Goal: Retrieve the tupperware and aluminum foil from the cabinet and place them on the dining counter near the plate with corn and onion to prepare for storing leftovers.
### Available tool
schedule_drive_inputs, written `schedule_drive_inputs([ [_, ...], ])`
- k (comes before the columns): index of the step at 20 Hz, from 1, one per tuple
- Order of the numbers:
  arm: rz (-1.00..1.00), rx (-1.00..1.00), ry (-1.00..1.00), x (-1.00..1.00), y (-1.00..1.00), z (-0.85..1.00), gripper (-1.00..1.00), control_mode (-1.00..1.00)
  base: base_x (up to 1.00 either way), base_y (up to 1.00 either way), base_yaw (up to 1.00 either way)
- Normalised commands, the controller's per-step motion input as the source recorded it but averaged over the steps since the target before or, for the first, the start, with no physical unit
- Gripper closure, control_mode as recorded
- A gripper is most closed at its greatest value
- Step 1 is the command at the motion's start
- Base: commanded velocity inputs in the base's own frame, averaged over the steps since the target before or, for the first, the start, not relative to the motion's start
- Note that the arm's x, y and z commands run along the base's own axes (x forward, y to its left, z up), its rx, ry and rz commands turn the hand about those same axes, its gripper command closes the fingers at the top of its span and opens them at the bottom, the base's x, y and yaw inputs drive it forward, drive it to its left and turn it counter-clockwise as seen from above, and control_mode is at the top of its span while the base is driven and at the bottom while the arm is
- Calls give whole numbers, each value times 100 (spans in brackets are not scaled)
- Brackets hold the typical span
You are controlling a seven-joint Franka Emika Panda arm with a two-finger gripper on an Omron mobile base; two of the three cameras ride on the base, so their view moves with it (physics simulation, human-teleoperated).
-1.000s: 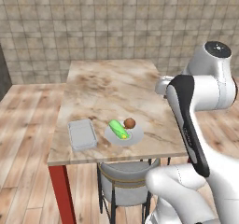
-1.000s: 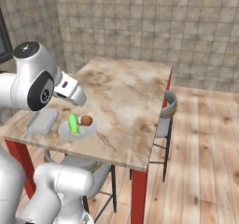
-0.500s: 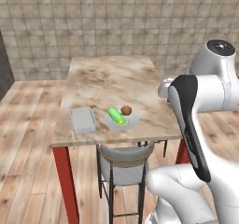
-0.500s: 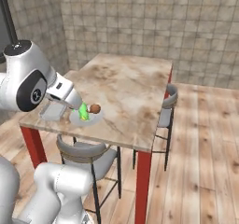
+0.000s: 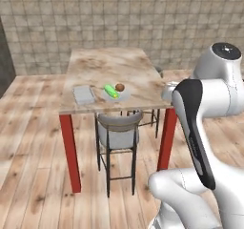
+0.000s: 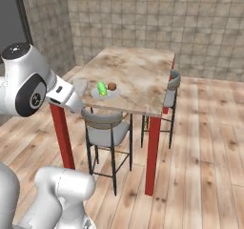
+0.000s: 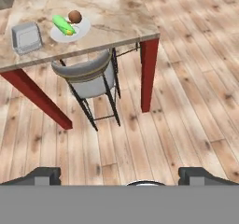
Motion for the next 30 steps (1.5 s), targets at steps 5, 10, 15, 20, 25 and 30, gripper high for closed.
schedule_drive_inputs([
  [5, 0, 0, 0, 0, 0, 0, -100, 100, -100, 0, -47],
  [10, 0, 0, 0, 0, 0, 0, -100, 100, -100, 0, -61],
  [15, 0, 0, 0, 0, 0, 0, -100, 100, -100, 0, -67],
  [20, 0, 0, 0, 0, 0, 0, -100, 100, -100, 12, -67],
  [25, 0, 0, 0, 0, 0, 0, -100, 100, -100, 24, -63],
  [30, 0, 0, 0, 0, 0, 0, -100, 100, -84, 0, -70],
])
